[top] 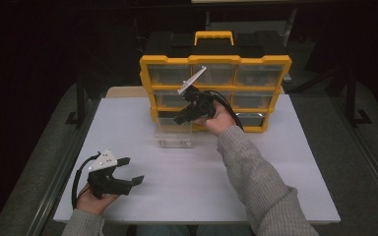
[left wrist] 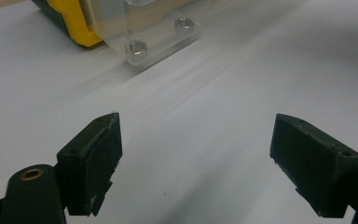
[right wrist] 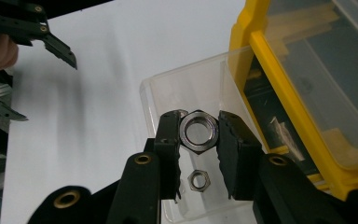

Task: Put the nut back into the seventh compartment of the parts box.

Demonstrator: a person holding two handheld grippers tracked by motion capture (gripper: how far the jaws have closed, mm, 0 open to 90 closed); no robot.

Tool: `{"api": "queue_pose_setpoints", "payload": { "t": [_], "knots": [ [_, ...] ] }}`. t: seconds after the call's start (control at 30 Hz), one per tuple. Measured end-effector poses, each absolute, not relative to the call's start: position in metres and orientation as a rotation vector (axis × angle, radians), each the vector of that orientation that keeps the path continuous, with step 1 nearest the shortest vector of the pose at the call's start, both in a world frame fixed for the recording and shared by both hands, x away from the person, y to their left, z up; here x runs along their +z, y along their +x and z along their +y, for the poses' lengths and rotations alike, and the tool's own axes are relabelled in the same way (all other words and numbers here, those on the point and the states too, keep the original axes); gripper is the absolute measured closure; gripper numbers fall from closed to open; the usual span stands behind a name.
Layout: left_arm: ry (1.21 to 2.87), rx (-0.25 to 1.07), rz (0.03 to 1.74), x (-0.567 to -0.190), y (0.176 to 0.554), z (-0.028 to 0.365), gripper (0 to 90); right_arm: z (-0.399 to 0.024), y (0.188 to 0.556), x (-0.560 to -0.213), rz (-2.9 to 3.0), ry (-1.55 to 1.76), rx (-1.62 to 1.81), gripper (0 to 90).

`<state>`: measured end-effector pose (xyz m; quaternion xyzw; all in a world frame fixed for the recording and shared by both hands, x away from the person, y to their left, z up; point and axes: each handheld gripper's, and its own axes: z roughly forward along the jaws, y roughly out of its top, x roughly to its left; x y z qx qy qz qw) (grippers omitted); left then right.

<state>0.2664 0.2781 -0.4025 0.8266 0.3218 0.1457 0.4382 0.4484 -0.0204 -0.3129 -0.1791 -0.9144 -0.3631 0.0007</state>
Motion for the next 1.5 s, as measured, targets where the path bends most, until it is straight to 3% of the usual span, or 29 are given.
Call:
{"api": "queue_pose_setpoints", "payload": {
  "t": [0.83,1.5],
  "knots": [
    [2.059,0.363,0.794,-0.402,0.267,0.279,16.6,-0.001,0.462,-0.345,-2.880,-0.580,-1.043,68.6],
    [2.058,0.355,0.798,-0.402,0.266,0.278,16.6,-0.017,0.453,-0.329,-2.847,-0.578,-1.129,64.7]
  ]
}}
